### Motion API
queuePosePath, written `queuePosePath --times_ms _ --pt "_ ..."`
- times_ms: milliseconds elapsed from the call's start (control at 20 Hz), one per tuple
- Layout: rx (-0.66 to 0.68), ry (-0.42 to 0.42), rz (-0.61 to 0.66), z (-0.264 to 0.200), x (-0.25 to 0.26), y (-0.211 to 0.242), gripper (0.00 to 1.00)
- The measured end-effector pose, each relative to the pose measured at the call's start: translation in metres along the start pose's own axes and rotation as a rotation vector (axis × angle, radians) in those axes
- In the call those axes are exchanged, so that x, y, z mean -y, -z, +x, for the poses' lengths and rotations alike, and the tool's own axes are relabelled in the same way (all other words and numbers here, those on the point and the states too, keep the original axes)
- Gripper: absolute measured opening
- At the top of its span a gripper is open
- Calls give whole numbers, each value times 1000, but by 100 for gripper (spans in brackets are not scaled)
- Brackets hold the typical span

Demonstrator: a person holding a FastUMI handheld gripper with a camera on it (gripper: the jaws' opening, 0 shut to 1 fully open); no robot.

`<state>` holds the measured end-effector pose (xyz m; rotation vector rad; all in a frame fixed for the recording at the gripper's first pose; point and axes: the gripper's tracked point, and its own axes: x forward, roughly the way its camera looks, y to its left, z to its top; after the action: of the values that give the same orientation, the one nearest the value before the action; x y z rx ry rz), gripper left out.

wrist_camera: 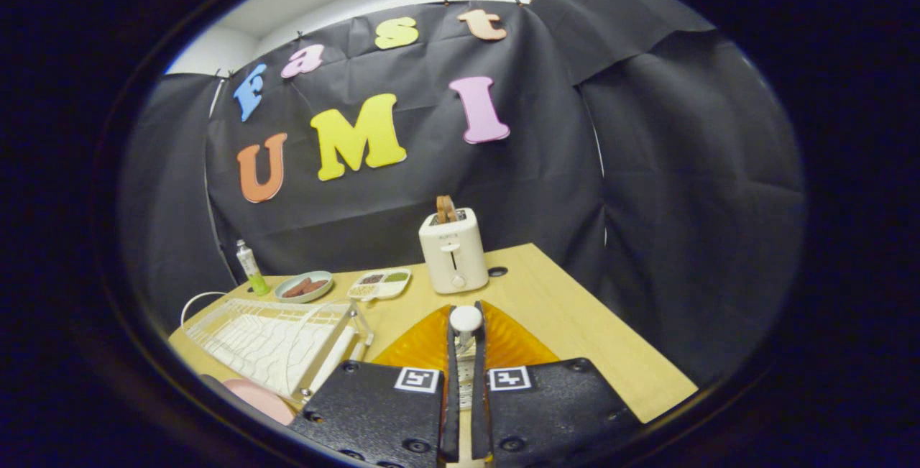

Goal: Take the plate from the dish rack, then take the spoon from the basket and place it into the plate.

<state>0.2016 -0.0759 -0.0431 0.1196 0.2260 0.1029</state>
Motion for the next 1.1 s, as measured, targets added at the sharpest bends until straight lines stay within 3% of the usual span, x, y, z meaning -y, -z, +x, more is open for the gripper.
queuePosePath --times_ms 150,300,650,850,1100 --pt "53 -76 -75 -36 -33 -34 12" --pt "51 -217 -148 -76 -84 -49 12" --pt "-138 -545 -309 -133 -203 -4 12" --pt "-263 -593 -410 -143 -236 38 12" --pt "-384 -639 -442 -139 -261 86 12"
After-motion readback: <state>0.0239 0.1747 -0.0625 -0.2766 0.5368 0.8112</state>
